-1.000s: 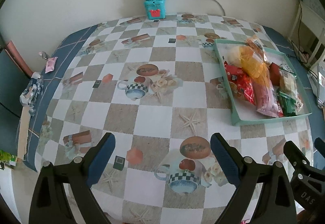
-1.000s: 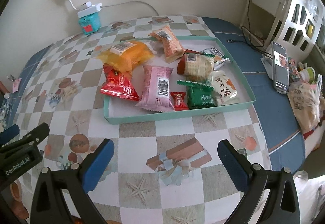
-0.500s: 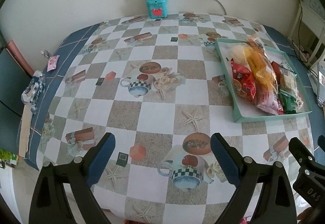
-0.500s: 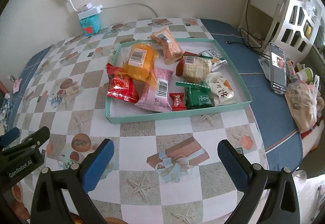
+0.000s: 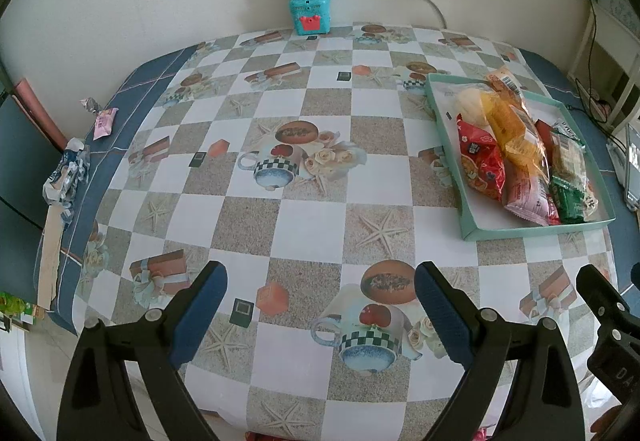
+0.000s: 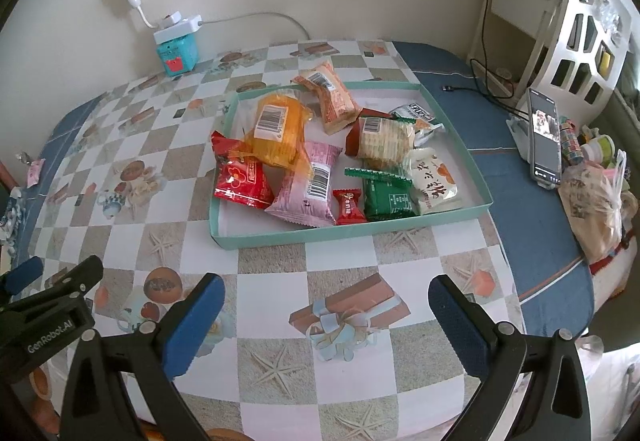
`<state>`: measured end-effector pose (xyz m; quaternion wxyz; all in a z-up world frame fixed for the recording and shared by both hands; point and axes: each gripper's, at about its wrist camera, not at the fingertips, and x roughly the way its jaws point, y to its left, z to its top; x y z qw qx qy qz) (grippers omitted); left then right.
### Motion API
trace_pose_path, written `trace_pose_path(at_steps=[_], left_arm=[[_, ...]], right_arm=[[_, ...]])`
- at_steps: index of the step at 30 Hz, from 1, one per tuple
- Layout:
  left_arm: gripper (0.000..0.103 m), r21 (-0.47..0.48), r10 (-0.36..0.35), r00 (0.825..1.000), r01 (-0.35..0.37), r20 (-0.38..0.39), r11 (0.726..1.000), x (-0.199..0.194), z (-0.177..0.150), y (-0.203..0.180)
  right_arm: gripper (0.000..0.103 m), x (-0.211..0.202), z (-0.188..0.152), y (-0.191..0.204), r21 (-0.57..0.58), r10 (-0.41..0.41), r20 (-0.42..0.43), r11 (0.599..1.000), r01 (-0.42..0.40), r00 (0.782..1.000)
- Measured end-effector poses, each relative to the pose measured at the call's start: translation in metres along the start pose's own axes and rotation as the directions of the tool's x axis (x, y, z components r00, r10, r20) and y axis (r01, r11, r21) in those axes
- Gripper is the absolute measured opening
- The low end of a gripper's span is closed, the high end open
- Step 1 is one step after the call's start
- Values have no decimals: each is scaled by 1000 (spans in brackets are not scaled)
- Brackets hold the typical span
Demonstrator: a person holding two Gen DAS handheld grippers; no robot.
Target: Organize snacks
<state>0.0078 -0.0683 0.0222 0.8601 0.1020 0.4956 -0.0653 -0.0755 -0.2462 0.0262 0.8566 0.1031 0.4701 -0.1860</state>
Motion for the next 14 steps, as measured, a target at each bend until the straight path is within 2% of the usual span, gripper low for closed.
trace_pose_path(at_steps=[8,12,14], left_arm=[[95,0,3,1000,-3,4,1000,-1,1,0],[95,2,42,999,-42,24,999,-2,-3,1],[95,2,18,1000,-18,22,1000,-2,-3,3]], right_arm=[[103,-1,0,0,1,0,1,1000,0,1000],[103,-1,1,0,0,1,2,1000,-1,1000],[103,-2,2,0,0,1,4,1000,-1,1000]])
